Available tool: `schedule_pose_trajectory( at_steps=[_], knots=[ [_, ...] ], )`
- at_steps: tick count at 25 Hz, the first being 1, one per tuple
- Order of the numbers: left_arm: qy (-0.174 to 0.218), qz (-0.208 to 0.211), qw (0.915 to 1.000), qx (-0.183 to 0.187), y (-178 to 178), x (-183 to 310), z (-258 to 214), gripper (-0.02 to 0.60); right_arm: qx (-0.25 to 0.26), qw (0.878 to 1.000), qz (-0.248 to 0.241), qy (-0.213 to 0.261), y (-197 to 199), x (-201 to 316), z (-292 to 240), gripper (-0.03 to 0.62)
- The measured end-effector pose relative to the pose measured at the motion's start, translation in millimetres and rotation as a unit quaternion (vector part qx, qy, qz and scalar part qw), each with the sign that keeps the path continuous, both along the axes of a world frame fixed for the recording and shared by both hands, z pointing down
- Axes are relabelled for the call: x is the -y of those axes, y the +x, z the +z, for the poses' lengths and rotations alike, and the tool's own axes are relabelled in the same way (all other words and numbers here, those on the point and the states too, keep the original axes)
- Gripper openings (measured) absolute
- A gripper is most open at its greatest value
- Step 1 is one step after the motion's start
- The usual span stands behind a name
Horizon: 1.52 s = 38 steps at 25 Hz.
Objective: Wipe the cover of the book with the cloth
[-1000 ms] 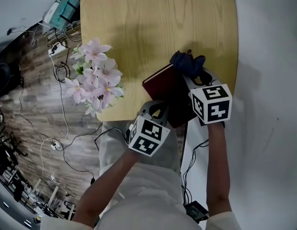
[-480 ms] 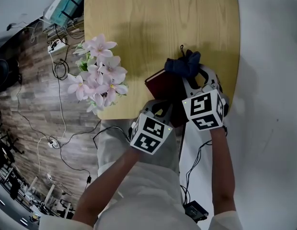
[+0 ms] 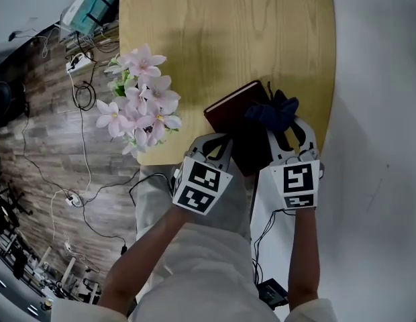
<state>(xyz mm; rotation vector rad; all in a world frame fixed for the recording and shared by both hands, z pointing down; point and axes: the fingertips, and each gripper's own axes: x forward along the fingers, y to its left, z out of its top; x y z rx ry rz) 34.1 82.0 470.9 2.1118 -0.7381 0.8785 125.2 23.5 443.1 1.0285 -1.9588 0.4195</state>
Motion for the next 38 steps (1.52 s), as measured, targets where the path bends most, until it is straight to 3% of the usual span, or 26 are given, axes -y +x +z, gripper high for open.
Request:
schedule_pose_trajectory(
  at_steps=[6, 14, 19, 24, 29, 33, 38],
  knots=[
    [0.013, -0.012, 0.9997, 0.018, -14, 19, 2, 0.009, -0.01, 1.0, 0.005, 0.001, 21, -47, 3, 0.155],
    [0.03, -0.023, 0.9984, 0.041, -29, 37, -1, 0.009, -0.056, 0.996, 0.022, -0.06, 48, -118, 4, 0.153],
    [0.045, -0.031, 0.9969, 0.056, -37, 48, -9, 0.009, -0.105, 0.988, -0.007, -0.11, 55, -143, 19, 0.153],
    [0.044, -0.012, 0.9961, 0.075, -38, 47, 0, 0.009, -0.176, 0.973, -0.062, -0.138, 60, -144, 34, 0.153],
    [0.04, -0.02, 0.9963, 0.074, -38, 47, 2, 0.009, -0.198, 0.963, -0.102, -0.149, 52, -136, 44, 0.153],
    [0.036, -0.016, 0.9965, 0.073, -38, 47, 2, 0.009, -0.204, 0.962, -0.112, -0.143, 43, -129, 44, 0.152],
    [0.013, -0.044, 0.9977, 0.05, -39, 47, 2, 0.009, -0.193, 0.965, -0.112, -0.138, 31, -115, 44, 0.152]
  ],
)
